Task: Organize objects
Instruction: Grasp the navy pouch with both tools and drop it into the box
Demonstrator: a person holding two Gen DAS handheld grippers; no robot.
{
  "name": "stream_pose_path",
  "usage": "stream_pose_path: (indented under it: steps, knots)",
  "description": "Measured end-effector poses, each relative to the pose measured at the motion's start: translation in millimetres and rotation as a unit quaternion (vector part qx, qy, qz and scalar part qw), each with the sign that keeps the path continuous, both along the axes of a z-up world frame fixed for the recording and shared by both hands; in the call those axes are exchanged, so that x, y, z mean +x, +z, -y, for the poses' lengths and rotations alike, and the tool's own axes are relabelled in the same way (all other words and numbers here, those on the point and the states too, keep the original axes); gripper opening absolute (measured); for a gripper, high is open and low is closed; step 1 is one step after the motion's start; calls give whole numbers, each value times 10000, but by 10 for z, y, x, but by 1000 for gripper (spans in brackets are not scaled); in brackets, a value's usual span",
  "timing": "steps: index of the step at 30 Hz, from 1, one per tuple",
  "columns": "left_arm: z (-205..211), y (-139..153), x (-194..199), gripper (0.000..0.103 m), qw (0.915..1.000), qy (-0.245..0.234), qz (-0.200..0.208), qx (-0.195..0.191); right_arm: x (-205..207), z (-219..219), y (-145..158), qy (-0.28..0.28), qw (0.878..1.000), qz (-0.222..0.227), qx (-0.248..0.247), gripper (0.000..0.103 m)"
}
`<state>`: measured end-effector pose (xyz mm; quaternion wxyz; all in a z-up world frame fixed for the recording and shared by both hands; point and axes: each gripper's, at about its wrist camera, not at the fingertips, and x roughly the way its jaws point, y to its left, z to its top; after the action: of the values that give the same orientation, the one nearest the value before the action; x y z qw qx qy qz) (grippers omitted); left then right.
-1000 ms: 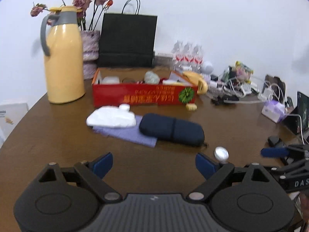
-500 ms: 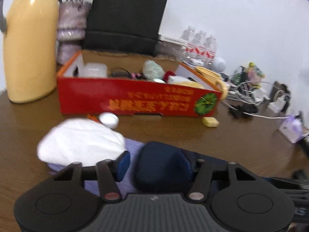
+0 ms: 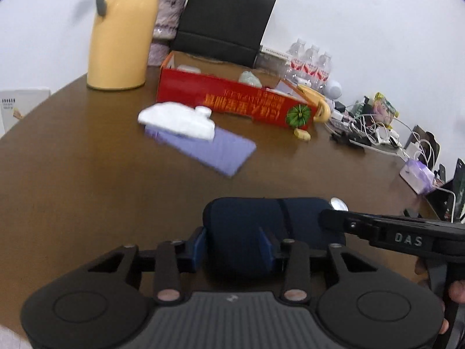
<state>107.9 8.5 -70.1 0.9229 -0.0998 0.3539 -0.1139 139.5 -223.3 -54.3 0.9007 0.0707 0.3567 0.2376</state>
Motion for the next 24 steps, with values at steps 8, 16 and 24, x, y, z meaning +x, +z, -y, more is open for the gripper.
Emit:
stream_pose_path:
  steps: [8, 16, 24]
  knots:
    - [-221, -63, 0, 47, 9996, -176, -6, -216, -63, 9, -69, -78, 10000, -24, 50, 46]
    - [-215, 120, 170, 27, 9983, -239, 393, -356, 99, 1, 54, 106, 9997, -79, 212, 28]
    - [-195, 1077, 1702, 27, 9848, -400, 1687, 33, 1443, -286, 1082, -187, 9902, 1385, 68, 28]
